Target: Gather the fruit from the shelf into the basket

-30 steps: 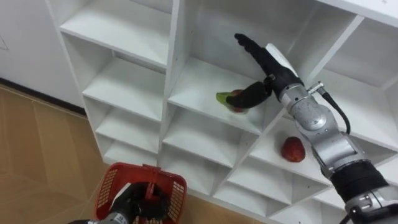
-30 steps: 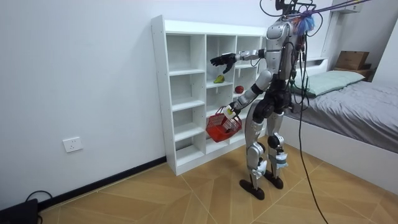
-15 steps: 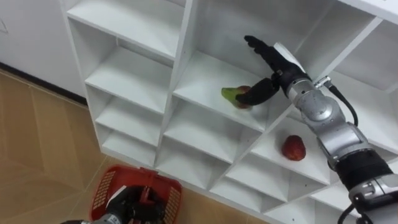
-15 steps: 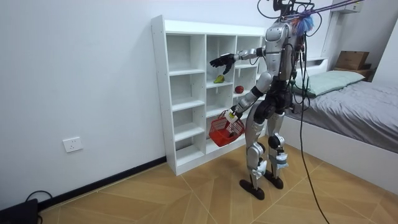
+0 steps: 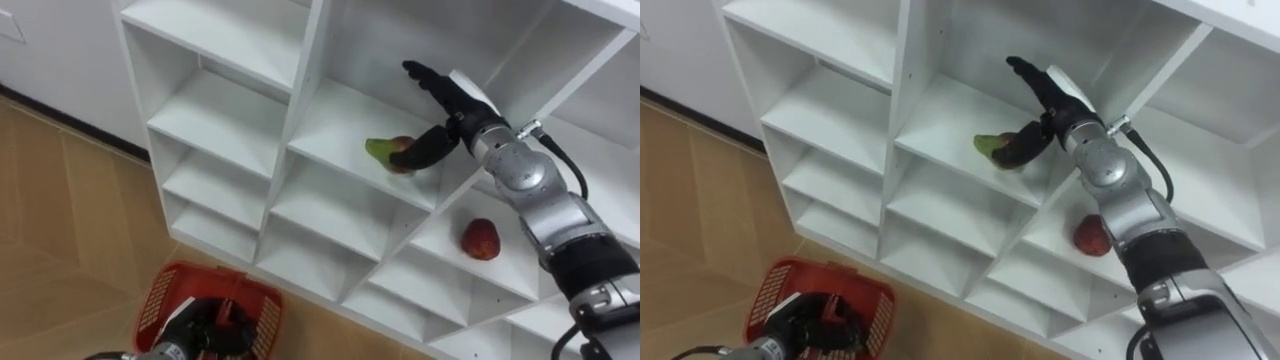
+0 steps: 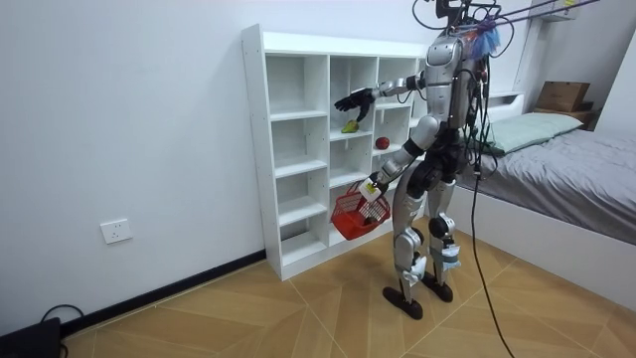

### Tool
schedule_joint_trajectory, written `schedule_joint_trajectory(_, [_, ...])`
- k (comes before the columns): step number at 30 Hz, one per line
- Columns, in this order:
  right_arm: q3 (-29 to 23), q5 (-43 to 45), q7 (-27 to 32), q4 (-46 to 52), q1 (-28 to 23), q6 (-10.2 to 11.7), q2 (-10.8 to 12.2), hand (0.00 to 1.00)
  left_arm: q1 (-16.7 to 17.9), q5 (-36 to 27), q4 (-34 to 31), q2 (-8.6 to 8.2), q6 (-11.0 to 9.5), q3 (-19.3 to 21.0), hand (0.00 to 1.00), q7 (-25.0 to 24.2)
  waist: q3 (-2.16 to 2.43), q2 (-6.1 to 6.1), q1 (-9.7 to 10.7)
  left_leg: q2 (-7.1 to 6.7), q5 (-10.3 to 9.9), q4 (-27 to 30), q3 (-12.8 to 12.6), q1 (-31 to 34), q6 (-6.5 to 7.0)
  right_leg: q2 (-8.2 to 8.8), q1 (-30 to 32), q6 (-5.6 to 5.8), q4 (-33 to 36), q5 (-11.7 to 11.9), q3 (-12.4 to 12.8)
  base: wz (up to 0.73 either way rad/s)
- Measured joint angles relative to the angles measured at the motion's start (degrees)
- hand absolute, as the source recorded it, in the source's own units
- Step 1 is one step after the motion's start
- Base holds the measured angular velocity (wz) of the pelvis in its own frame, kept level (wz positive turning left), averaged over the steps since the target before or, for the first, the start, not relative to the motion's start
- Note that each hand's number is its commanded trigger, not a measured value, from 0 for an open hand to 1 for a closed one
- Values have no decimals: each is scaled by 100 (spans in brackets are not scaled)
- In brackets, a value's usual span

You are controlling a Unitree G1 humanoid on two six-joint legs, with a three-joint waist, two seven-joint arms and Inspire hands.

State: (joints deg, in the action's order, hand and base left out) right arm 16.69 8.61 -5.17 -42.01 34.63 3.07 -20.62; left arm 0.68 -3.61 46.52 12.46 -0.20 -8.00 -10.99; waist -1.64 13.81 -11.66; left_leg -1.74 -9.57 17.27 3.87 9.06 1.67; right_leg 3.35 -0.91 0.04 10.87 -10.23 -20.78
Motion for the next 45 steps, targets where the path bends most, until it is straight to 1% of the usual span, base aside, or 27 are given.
schedule_joint_trajectory(3, [22,159,6,-189,60,5,-3,0,14,14,1,21,0,-9,100,-100,-1,-2,-16,-8,0,24,21,49,0,7,29,2,1,2,-58,4])
schedule_joint_trajectory(7, [23,347,63,-236,132,4,-6,0,-21,14,2,25,0,-12,100,-105,-17,-23,10,-3,0,71,51,205,1,-3,148,-7,3,23,-84,4])
schedule_joint_trajectory(9, [23,536,134,-249,132,-7,-7,0,-31,41,5,17,0,-28,100,-105,-50,-67,9,-3,0,133,87,334,1,-8,238,-12,10,40,-127,5])
schedule_joint_trajectory(10, [29,566,150,-278,135,-3,-7,0,-43,42,18,15,0,-57,100,-106,-58,-76,6,-2,1,142,92,362,2,-10,266,-14,14,47,-121,5])
schedule_joint_trajectory(11, [74,606,161,-396,142,5,-7,0,-88,43,95,21,0,-155,100,-113,-73,-96,-10,-3,5,154,97,399,7,-8,306,-14,31,49,-117,0])
schedule_joint_trajectory(12, [108,622,161,-458,142,11,-7,0,-115,43,142,25,0,-182,100,-116,-81,-108,-28,-4,7,157,98,417,10,-3,327,-14,48,49,-117,0])
schedule_joint_trajectory(14, [200,698,160,-594,141,5,-7,0,-205,44,303,4,-1,-238,100,-123,-113,-150,-115,-4,21,159,103,501,16,8,446,-14,96,49,-75,-6])
schedule_joint_trajectory(15, [141,752,185,-585,162,80,-14,0,-217,45,371,-3,-1,-237,100,-123,-112,-157,-115,-3,22,198,100,539,16,7,498,-14,100,49,-49,-8])
schedule_joint_trajectory(16, [135,775,216,-597,184,102,-17,0,-233,46,411,-5,-2,-237,100,-123,-116,-163,-114,-2,21,208,101,550,16,5,506,-14,101,49,-45,-4])
schedule_joint_trajectory(20, [102,796,260,-674,285,114,-25,0,-331,47,530,-20,-2,-231,100,-123,-140,-195,-119,-2,21,207,102,576,16,4,533,-14,101,49,-35,0])
schedule_joint_trajectory(22, [102,810,260,-678,300,121,-25,0,-353,47,530,-25,-2,-230,100,-122,-139,-206,-124,2,21,208,100,591,16,0,564,-14,115,49,-18,-4])
schedule_joint_trajectory(24, [101,996,260,-681,356,138,-25,0,-355,47,531,-40,-2,-231,100,-115,-132,-250,-117,2,22,225,92,623,16,5,612,-15,147,50,0,-4])
schedule_joint_trajectory(26, [101,1047,260,-689,356,137,-26,0,-363,47,530,-43,-2,-231,100,-98,-128,-269,-118,3,22,229,91,618,16,8,615,-15,167,49,3,0])
schedule_joint_trajectory(30, [101,1127,284,-733,358,136,-27,0,-365,45,530,-34,-2,-236,100,-88,-125,-285,-142,7,23,230,80,615,17,9,617,-15,179,50,16,0])
schedule_joint_trajectory(33, [106,1178,375,-788,372,159,-27,0,-368,39,519,-44,-2,-298,100,-83,-121,-360,-143,3,22,234,88,625,18,12,610,-15,187,50,3,0])
schedule_joint_trajectory(36, [129,1177,425,-880,374,242,-27,0,-372,39,518,-54,-2,-365,100,-70,-68,-462,-147,1,35,219,90,620,25,17,608,-15,200,50,-6,0])
schedule_joint_trajectory(38, [135,1176,448,-903,374,252,-27,0,-371,39,519,-53,-2,-380,100,-68,-52,-492,-147,0,53,199,90,617,25,22,608,-15,203,50,-20,4])
schedule_joint_trajectory(45, [133,1172,473,-923,374,253,-27,0,-371,44,523,-50,-1,-423,100,-67,-44,-491,-138,-9,108,137,79,629,29,54,677,-23,257,55,-62,0])
